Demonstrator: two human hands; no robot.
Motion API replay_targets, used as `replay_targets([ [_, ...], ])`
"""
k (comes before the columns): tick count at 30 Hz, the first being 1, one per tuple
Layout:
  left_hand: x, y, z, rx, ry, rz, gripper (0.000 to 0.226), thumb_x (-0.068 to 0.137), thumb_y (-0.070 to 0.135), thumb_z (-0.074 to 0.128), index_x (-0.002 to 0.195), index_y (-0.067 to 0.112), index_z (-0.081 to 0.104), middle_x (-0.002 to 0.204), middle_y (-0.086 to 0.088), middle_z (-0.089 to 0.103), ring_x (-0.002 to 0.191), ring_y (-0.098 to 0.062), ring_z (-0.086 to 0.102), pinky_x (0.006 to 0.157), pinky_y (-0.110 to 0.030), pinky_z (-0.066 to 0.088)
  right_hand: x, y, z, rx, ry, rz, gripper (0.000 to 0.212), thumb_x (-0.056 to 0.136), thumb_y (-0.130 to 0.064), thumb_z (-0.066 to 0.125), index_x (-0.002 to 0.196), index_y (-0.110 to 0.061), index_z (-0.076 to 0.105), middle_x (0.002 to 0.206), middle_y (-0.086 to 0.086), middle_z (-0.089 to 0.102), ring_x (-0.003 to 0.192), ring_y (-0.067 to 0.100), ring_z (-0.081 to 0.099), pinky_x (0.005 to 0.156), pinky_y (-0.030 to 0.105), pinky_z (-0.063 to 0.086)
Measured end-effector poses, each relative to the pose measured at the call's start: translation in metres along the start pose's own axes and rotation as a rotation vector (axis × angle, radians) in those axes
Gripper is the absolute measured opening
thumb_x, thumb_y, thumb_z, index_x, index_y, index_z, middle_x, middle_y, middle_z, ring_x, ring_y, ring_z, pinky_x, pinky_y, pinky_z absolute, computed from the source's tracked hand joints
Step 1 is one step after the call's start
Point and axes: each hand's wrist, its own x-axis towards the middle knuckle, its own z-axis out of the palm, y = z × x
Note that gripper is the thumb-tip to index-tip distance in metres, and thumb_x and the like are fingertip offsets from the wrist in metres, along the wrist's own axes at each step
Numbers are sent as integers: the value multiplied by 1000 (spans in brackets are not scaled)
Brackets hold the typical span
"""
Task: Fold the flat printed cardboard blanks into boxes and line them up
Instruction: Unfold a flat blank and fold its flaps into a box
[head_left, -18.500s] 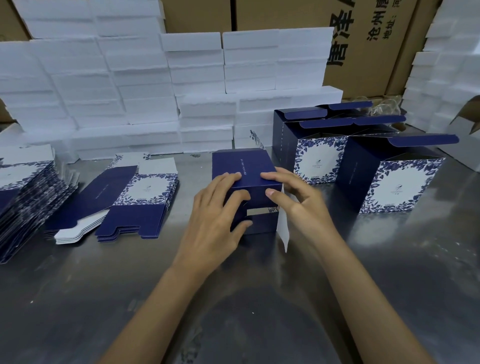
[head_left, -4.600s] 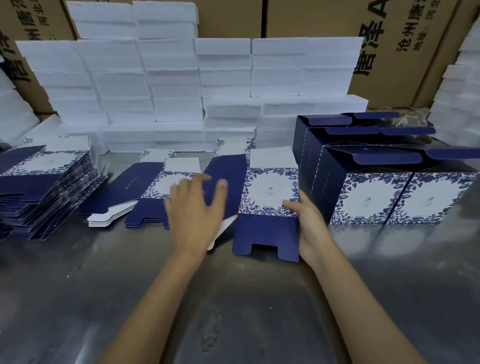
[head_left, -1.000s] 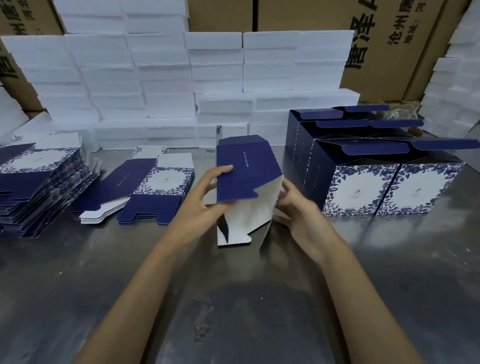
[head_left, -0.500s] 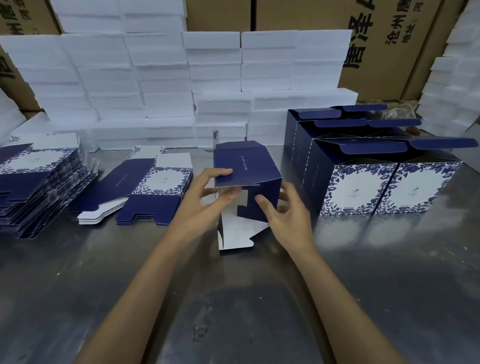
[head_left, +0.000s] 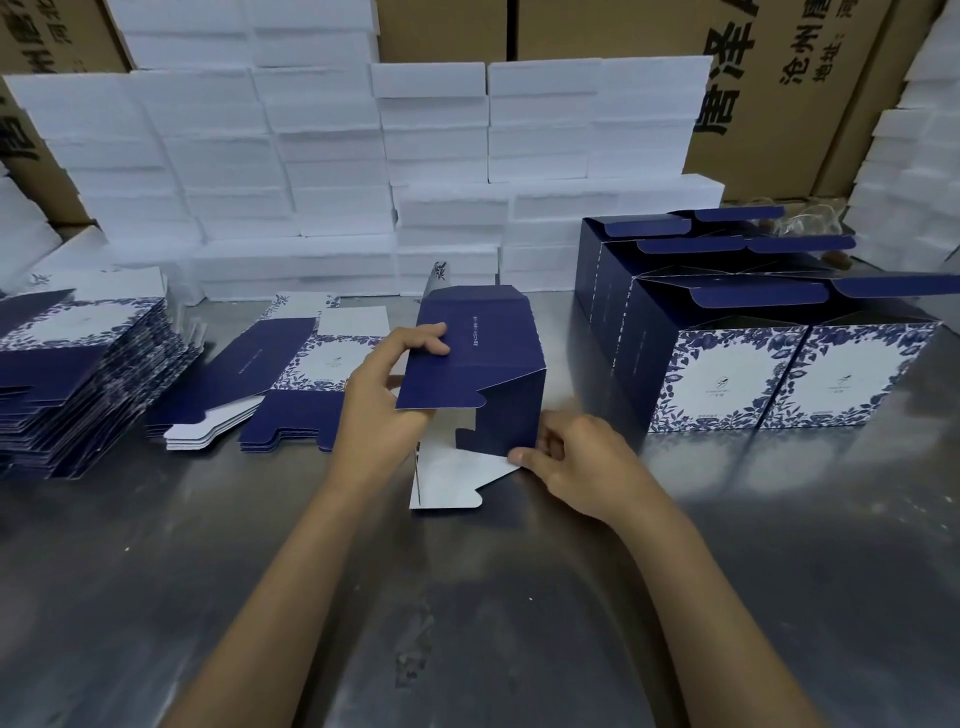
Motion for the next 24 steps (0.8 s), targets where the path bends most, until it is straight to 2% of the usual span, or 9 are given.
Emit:
replay_targets([
  [6, 0, 3, 0, 2, -9, -9, 32, 80, -12, 72, 98, 11, 61, 129, 1, 65, 122, -5, 59, 93, -32, 50, 1, 0, 0, 108, -13, 12, 41, 91, -31, 72, 62, -17, 46, 57, -4, 45, 59, 16, 41, 57, 31, 34],
  [8, 0, 5, 0, -8, 11, -9, 31, 81, -13, 71, 97, 12, 60, 129, -1, 65, 121, -5, 59, 90, -18, 48, 0, -2, -1, 140, -11, 8, 44, 90, -35, 73, 61, -17, 46, 58, -3, 45, 60, 16, 40, 58, 32, 35],
  [10, -1, 7, 1, -15, 17, -16, 31, 81, -13, 69, 97, 11, 60, 128, -1, 64, 120, -3, 59, 88, -11, 46, -2, -5, -2, 187, 29, 1, 45, 88, -42, 74, 62, -17, 47, 59, 0, 52, 59, 15, 43, 59, 33, 39],
  [12, -2, 8, 2, -17, 12, -24, 31, 81, -14, 68, 98, 10, 60, 128, -1, 64, 116, 2, 59, 88, -10, 45, -2, -7, -4, 216, 95, -30, 46, 89, -42, 74, 63, -15, 47, 57, 2, 54, 57, 17, 43, 59, 32, 40],
  [14, -2, 8, 4, -9, 8, -23, 31, 80, -14, 67, 98, 10, 60, 127, 0, 64, 115, 6, 59, 89, -8, 44, -2, -9, -5, 201, 133, -62, 46, 92, -36, 73, 63, -13, 45, 51, -2, 44, 52, 15, 36, 54, 29, 33],
  [18, -3, 7, 6, -22, 15, -21, 31, 81, -14, 67, 98, 10, 59, 126, 1, 64, 120, 0, 58, 90, -8, 43, -3, -10, -7, 215, 149, -86, 45, 91, -37, 74, 63, -12, 48, 52, -4, 42, 54, 14, 37, 56, 30, 34],
  [20, -2, 6, 6, -27, 22, -23, 30, 81, -14, 67, 98, 11, 59, 126, 2, 64, 119, 1, 58, 90, -7, 42, -4, -13, -9, 299, 216, -123, 46, 89, -40, 75, 62, -15, 47, 53, -7, 41, 55, 11, 38, 57, 26, 36],
  [24, -3, 4, 6, -47, -14, -22, 36, 80, -15, 66, 100, 15, 59, 130, 3, 62, 117, 5, 58, 89, -9, 44, -3, -14, -12, 331, 293, -202, 45, 93, -28, 72, 64, -11, 42, 54, -6, 33, 56, 12, 31, 55, 28, 30],
])
